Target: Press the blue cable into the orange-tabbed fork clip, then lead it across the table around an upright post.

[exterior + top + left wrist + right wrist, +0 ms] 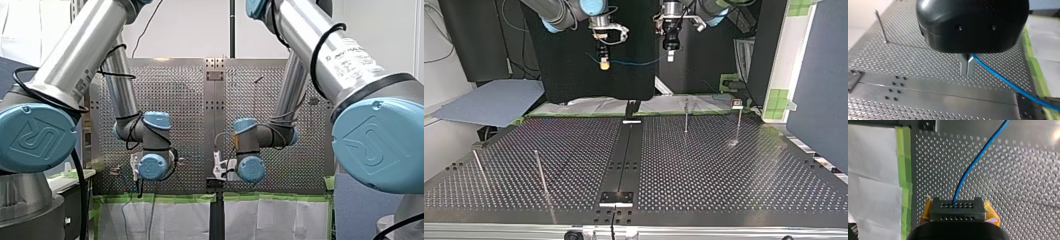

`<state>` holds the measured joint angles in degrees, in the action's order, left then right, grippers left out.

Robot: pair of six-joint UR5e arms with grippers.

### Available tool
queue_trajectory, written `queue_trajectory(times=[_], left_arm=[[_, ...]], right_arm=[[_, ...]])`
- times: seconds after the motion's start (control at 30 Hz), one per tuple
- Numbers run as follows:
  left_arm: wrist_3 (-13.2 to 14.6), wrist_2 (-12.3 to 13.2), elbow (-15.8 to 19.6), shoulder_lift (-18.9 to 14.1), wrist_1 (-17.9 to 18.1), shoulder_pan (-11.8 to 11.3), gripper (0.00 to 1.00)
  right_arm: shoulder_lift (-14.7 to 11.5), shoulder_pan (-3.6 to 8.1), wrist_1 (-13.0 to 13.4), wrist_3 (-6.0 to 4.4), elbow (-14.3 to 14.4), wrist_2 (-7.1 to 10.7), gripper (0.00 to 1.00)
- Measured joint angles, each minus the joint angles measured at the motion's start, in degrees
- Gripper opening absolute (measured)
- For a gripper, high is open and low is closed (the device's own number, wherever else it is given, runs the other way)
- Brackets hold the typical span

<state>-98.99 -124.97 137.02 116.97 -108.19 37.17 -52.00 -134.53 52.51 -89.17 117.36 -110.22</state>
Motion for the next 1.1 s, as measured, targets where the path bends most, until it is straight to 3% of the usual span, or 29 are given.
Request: queue_trajectory(times=[0.13, 0.37, 0.73, 0.9, 1.1], left_arm=[[-2.0, 0.0, 0.0, -2.0, -0.6, -0.4, 0.0], [-4.6, 0.8, 0.0, -5.1, 0.0, -2.1, 0.0], [-4.4, 5.3, 0.0, -1.0, 2.5, -7.3, 0.0], [-2.5, 7.5, 0.0, -0.5, 1.7, -10.0, 0.0], [-0.8, 8.1, 0.0, -0.4, 1.9, -13.1, 0.0]], right_arm=[[-2.1, 0.8, -1.5, -0.77, -0.2, 0.13, 0.0], [-4.8, 1.43, -1.6, -1.06, -1.7, 0.94, 0.0], [-2.2, 1.99, 3.1, -1.77, -3.6, 3.75, 0.0], [0.1, 2.09, 3.7, -1.76, -5.4, 4.56, 0.0], [3.0, 2.11, 3.2, -1.8, -7.8, 6.37, 0.0]])
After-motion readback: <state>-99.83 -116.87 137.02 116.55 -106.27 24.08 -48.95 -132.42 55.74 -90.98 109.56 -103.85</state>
